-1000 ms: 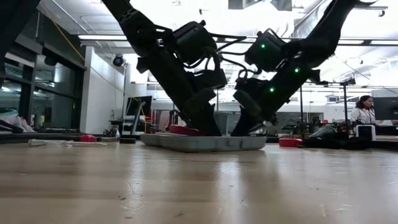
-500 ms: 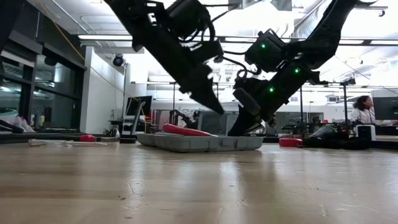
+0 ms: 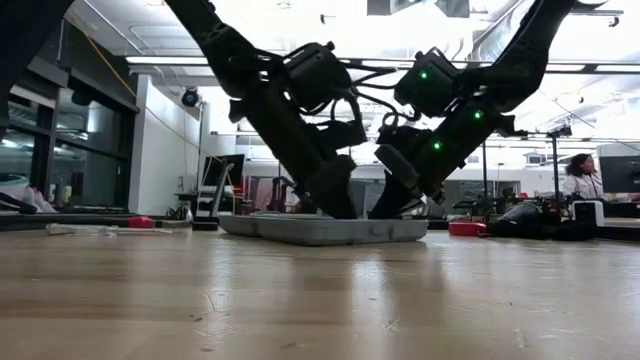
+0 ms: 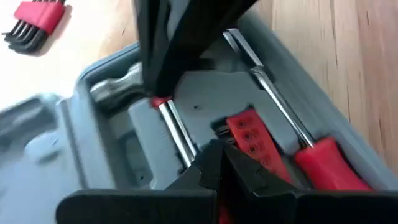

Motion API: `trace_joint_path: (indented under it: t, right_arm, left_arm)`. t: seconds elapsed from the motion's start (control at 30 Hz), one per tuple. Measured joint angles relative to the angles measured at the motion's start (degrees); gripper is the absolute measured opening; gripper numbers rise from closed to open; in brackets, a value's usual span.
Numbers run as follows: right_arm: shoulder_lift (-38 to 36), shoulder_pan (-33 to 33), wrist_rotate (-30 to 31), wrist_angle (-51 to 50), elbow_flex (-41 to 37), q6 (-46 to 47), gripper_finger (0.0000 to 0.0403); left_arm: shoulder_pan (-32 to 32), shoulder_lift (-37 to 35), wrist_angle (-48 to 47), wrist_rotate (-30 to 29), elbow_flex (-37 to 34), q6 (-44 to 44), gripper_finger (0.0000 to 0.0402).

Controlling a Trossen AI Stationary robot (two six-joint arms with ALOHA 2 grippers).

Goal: Prefit tool cases

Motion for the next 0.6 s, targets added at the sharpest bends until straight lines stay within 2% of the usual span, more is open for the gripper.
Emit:
trace_joint_path:
  t: [0.37,0.6]
  right_arm:
    - [0.1,0.2,-0.5,-0.3,0.0,0.0,0.0]
    - [-3.3,4.4,4.2,-2.1,-0.3,-1.6,0.0]
  left_arm:
    - [-0.8,0.3,2.7,-0.2,-0.4,0.1,0.0]
    - [-2.6,-2.3,1.7,-0.8,-0.7,2.7,0.0]
